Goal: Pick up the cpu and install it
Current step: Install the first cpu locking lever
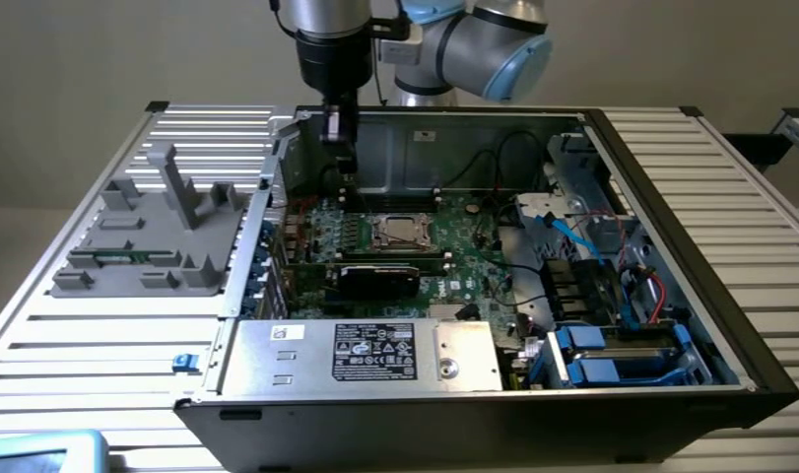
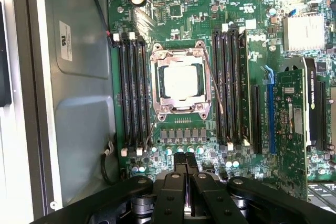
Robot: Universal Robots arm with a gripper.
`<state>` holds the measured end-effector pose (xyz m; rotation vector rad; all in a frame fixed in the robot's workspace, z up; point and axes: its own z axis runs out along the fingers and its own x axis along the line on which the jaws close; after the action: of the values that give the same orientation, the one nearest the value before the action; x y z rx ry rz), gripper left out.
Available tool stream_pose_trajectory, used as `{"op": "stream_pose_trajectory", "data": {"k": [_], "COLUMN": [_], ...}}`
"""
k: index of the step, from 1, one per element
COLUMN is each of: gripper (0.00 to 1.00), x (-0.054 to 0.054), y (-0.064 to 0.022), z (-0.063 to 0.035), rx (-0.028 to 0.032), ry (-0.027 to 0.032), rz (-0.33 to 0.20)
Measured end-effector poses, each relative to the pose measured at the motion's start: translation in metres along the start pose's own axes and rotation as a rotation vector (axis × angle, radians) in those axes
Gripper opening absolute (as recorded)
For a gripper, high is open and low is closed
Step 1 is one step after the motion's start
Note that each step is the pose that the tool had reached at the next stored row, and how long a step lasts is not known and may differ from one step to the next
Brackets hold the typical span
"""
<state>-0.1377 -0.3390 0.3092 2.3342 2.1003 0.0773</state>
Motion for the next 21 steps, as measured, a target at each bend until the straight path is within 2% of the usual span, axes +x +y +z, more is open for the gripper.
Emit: {"op": "stream_pose_trajectory", "data": {"k": [21], "gripper": [0.11], "x": [0.0000], "y": [0.0000], "z": [0.0004], "rx": [-0.0120], "ry": [-0.0109], "rz": [0.329]}}
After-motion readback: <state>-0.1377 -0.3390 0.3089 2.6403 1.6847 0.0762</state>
